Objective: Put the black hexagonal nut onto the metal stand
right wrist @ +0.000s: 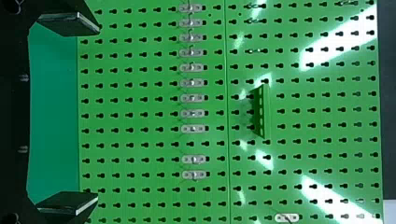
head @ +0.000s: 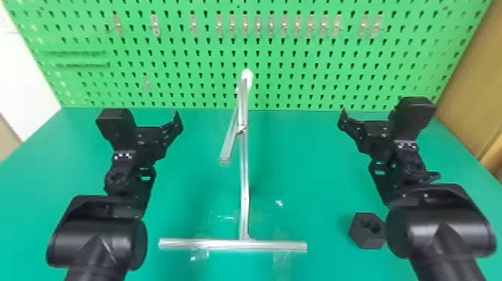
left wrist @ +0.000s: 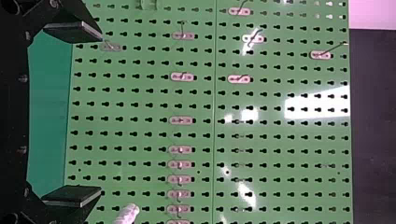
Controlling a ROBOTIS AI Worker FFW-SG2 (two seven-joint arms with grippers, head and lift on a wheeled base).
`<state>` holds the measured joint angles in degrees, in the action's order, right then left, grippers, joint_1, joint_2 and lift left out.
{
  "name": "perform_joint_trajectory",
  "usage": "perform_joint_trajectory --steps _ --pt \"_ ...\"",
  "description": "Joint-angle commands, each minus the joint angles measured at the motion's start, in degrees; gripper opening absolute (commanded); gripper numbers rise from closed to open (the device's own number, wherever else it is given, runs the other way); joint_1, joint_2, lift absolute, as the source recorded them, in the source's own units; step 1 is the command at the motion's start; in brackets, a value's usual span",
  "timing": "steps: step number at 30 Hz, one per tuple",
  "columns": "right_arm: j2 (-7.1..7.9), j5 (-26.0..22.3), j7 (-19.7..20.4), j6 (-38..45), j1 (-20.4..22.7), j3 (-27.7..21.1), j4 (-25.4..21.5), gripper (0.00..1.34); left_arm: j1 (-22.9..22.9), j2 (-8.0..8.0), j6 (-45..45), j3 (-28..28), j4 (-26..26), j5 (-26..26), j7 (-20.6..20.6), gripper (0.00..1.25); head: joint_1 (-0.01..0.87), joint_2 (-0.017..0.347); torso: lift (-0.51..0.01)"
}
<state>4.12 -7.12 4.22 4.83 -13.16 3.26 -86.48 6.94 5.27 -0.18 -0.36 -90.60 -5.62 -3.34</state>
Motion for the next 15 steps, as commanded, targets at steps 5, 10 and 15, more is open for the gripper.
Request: perform_joint_trajectory --steps 5,10,15 --pt "0.01 0.00 0.00 0.00 -0.11 0.08 0.00 1.28 0.00 0.00 0.00 0.00 -0.01 0.00 0.00 1.12 0.693 0.081 -0.001" --pt "0.01 0.00 0.00 0.00 -0.11 0.08 0.00 1.28 0.00 0.00 0.00 0.00 -0.01 0.00 0.00 1.12 0.693 0.081 -0.001" --pt "0.10 0.00 0.00 0.00 -0.11 0.17 0.00 1.28 0.00 0.00 0.00 0.00 -0.01 0.00 0.00 1.12 0.693 0.081 -0.001"
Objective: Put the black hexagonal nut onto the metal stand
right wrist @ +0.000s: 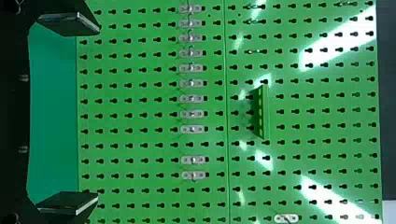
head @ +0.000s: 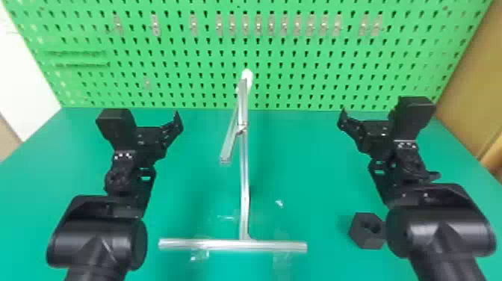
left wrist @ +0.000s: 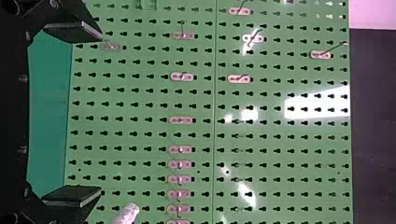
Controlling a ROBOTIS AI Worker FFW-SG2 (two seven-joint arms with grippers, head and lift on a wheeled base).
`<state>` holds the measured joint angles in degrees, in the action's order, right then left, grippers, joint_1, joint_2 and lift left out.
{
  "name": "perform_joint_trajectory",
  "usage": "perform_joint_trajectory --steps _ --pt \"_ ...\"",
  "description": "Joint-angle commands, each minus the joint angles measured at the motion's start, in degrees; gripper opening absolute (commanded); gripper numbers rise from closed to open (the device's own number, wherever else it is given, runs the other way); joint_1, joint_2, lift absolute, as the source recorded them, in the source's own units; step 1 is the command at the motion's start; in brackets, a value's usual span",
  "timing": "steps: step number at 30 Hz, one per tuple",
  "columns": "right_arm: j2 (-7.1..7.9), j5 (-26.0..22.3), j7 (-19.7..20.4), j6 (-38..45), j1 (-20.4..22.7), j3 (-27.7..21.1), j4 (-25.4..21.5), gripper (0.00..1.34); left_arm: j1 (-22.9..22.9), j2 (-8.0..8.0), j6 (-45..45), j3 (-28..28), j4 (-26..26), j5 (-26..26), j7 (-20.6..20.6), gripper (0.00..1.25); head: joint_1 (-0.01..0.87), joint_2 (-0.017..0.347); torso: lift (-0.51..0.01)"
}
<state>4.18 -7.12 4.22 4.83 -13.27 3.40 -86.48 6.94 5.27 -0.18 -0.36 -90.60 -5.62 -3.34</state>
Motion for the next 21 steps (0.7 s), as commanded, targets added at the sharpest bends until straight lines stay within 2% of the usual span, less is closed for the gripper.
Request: perform_joint_trajectory --steps 1,10,14,21 --pt "0.04 0.00 0.00 0.00 0.00 0.03 0.00 1.28 0.09 0.00 0.00 0.00 -0.01 0.00 0.00 1.12 0.693 0.081 -0.001" --pt "0.21 -0.44 0.00 2.29 -0.17 -0.06 -0.44 1.28 0.09 0.00 0.00 0.00 -0.01 0.00 0.00 1.12 0.693 0.081 -0.001" --pt "0.65 -0.09 -0.17 8.62 -0.53 -0.23 -2.37 1.28 0.09 0.00 0.00 0.09 -0.01 0.00 0.00 1.12 0.693 0.081 -0.001" --pt "1.00 2.19 -3.60 25.05 -2.55 -1.81 -4.39 1.27 0.09 0.00 0.00 0.09 -0.01 0.00 0.00 1.12 0.693 0.081 -0.001"
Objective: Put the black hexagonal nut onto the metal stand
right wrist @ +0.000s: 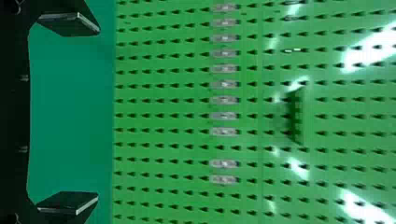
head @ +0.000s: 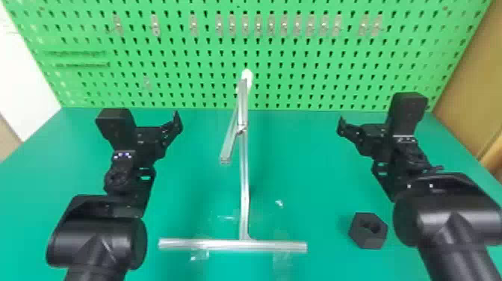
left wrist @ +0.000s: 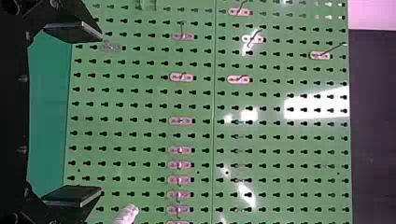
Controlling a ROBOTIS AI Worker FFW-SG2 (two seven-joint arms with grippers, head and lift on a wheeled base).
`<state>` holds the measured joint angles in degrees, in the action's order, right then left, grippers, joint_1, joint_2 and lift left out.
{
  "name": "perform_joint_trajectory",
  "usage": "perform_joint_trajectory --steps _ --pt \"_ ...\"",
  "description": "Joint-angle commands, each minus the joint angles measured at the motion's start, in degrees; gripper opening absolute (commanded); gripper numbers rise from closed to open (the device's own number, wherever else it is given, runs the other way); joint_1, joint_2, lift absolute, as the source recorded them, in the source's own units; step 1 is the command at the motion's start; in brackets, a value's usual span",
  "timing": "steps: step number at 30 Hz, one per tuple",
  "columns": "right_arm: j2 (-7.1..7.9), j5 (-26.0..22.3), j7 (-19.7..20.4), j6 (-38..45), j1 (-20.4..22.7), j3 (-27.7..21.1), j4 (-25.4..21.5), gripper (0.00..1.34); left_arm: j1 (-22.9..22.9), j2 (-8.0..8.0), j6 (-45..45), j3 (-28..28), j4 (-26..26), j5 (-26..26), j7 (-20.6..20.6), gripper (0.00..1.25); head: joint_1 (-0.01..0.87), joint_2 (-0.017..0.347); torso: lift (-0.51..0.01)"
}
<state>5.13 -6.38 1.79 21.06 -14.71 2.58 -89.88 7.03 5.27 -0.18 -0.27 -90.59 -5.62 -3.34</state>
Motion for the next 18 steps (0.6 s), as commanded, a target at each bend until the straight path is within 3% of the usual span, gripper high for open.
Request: perform_joint_trajectory --steps 1,10,18 --pt "-0.03 2.25 -1.88 10.05 -1.29 -1.17 -1.09 1.27 0.00 0.00 0.00 0.01 -0.03 0.00 0.00 1.12 0.693 0.081 -0.001" --pt "0.41 4.27 -4.78 20.25 -1.90 -2.93 -1.35 1.27 0.00 0.00 0.00 -0.08 0.06 0.00 0.00 1.12 0.693 0.081 -0.001" --pt "0.85 5.59 -6.89 23.94 1.08 -5.92 -1.35 1.25 -0.09 0.00 0.00 0.01 0.06 0.09 0.00 1.12 0.693 0.081 -0.001"
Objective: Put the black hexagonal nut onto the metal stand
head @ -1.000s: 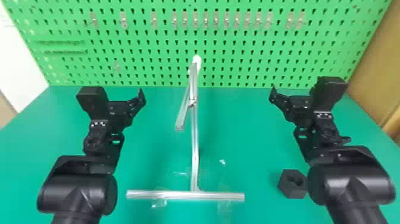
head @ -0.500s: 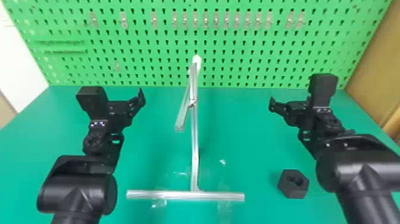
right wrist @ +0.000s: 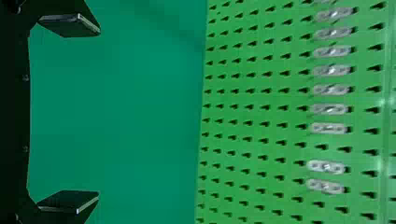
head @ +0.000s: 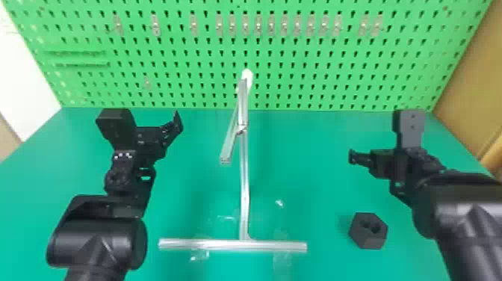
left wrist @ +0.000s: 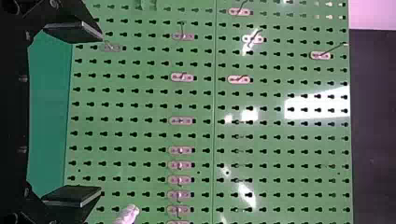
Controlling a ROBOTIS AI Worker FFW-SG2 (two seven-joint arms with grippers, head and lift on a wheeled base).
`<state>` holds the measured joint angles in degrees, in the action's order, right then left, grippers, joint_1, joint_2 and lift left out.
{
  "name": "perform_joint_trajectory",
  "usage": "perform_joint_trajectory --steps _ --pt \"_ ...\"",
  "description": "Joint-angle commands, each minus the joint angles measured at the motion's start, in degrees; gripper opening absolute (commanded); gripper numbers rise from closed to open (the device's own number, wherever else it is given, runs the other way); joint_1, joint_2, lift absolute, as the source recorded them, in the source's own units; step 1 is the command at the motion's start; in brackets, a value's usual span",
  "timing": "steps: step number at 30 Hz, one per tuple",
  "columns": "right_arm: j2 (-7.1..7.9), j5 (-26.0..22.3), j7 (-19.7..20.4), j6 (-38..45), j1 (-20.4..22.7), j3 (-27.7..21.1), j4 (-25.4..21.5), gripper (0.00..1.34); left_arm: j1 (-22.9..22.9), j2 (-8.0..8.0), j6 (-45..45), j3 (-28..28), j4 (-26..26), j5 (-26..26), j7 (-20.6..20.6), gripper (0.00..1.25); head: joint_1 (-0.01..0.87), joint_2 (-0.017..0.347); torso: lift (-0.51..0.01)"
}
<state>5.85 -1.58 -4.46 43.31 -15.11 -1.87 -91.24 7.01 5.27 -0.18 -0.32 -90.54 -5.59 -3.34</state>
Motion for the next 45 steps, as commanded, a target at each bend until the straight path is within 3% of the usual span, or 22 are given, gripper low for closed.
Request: perform_joint_trajectory --steps 1,20,45 --pt "0.12 0.78 -0.72 1.78 1.84 -1.74 0.01 1.25 -0.07 0.00 0.00 0.06 0.01 0.05 0.00 1.12 0.693 0.081 -0.001" --pt "0.39 1.93 -2.13 4.33 4.66 -3.76 5.11 1.23 -0.16 0.00 0.00 0.15 0.01 -0.04 0.00 1.12 0.693 0.081 -0.001" --pt "0.30 2.63 -2.13 6.79 6.94 -5.43 6.16 1.21 -0.24 0.00 0.00 0.24 0.01 0.05 0.00 1.12 0.693 0.081 -0.001"
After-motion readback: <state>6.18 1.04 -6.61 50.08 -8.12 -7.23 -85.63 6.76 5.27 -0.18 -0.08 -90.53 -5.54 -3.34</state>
